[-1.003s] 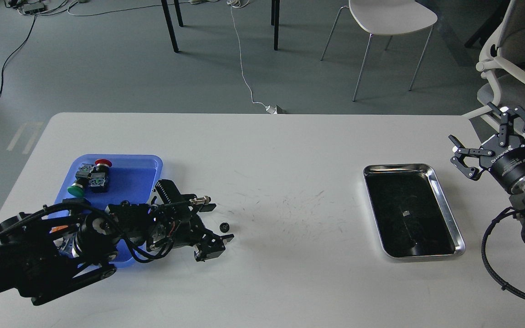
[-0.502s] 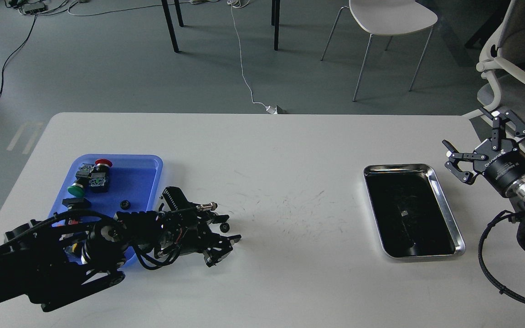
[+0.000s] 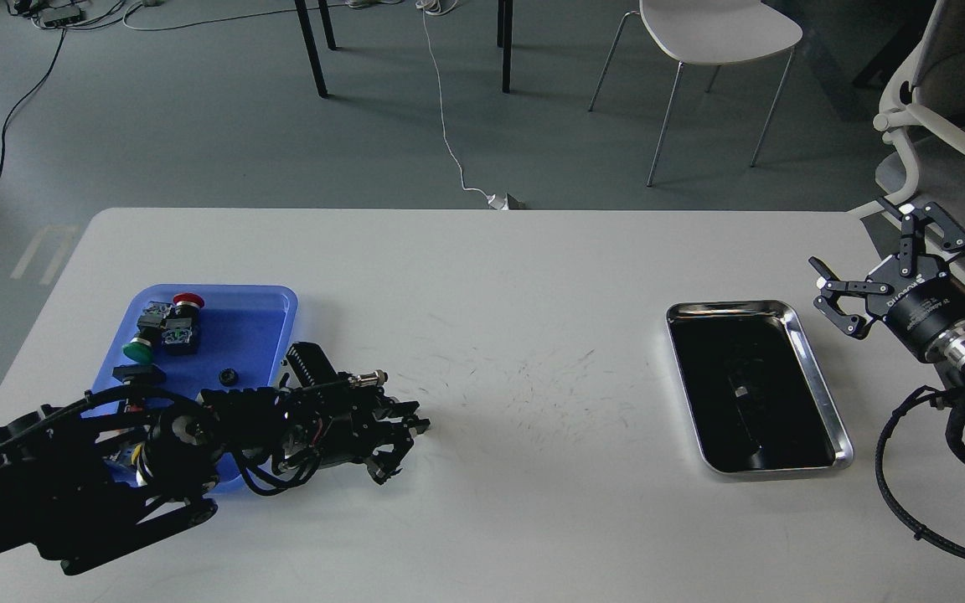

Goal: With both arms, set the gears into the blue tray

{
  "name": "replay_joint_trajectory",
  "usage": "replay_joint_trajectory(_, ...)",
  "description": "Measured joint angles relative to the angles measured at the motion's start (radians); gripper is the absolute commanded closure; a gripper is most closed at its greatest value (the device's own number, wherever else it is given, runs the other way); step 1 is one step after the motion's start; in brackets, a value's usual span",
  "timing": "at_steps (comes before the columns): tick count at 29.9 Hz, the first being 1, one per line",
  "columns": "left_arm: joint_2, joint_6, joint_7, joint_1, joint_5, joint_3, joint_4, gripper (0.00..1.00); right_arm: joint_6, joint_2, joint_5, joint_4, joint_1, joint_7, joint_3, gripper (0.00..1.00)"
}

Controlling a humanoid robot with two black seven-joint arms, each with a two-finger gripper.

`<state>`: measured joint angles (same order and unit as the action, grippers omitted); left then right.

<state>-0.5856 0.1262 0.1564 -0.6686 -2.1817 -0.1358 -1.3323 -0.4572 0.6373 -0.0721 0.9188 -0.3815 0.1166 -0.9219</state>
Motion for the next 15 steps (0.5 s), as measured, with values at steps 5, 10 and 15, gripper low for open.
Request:
replay_joint_trajectory(5, -0.117, -0.003, 0.000, -0.040, 0.000, -0.045, -0.106, 0.91, 0.000, 0.001, 0.000, 0.000, -0.003, 0.000, 0.000, 0.03)
replay_joint_trajectory(10, -0.305, -0.013, 0.037, -0.078, 0.017, -0.055, -0.168, 0.91, -0.001, 0.001, 0.000, 0.000, -0.006, 0.000, 0.000, 0.03)
replay_joint_trajectory(15, -0.468, -0.111, 0.086, -0.059, 0.060, -0.048, -0.163, 0.91, -0.002, 0.001, 0.000, 0.000, -0.008, 0.000, 0.000, 0.03)
